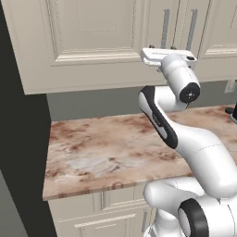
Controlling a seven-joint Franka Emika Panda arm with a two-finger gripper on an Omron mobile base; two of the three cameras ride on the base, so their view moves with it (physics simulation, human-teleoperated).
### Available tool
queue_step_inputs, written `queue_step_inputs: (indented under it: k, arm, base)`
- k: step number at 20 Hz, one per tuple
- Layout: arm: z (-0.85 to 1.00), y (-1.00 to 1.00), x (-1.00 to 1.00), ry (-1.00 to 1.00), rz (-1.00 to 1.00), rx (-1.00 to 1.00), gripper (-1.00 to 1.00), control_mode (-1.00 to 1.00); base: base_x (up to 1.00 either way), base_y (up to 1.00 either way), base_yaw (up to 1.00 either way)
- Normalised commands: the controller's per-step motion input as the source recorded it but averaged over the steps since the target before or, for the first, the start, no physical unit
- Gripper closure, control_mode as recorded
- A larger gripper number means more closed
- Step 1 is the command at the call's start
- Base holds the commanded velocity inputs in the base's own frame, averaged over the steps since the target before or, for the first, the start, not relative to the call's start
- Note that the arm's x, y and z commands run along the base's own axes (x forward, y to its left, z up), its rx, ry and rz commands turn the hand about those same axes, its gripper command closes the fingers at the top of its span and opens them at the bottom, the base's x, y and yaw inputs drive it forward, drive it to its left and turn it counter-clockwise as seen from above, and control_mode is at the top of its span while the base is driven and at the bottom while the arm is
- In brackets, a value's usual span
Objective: Retrieve the bowl from the cabinet, then place the raw meat into the bowl to avoid contamination.
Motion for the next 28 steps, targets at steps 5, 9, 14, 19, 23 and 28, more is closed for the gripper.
queue_step_inputs:
  k: [5, 9, 14, 19, 23, 28]
  arm:
    - [0.00, 0.00, 0.03, 0.02, 0.00, 0.00, 1.00, -1.00]
    - [0.04, 0.00, -0.01, 0.00, 0.00, 0.00, 1.00, -1.00]
    - [0.05, 0.00, -0.03, 0.02, 0.00, 0.00, 1.00, -1.00]
    - [0.16, 0.00, -0.15, 0.11, 0.00, 0.00, 1.00, -1.00]
    - [0.20, 0.00, -0.32, 0.13, -0.01, 0.00, 1.00, -1.00]
    - [0.21, 0.00, -0.48, 0.10, -0.02, 0.00, 1.00, -1.00]
  base:
    - [0.00, 0.00, 0.00]
    - [0.00, 0.00, 0.00]
    - [0.00, 0.00, 0.00]
    - [0.00, 0.00, 0.00]
    - [0.00, 0.00, 0.00]
    - [0.00, 0.00, 0.00]
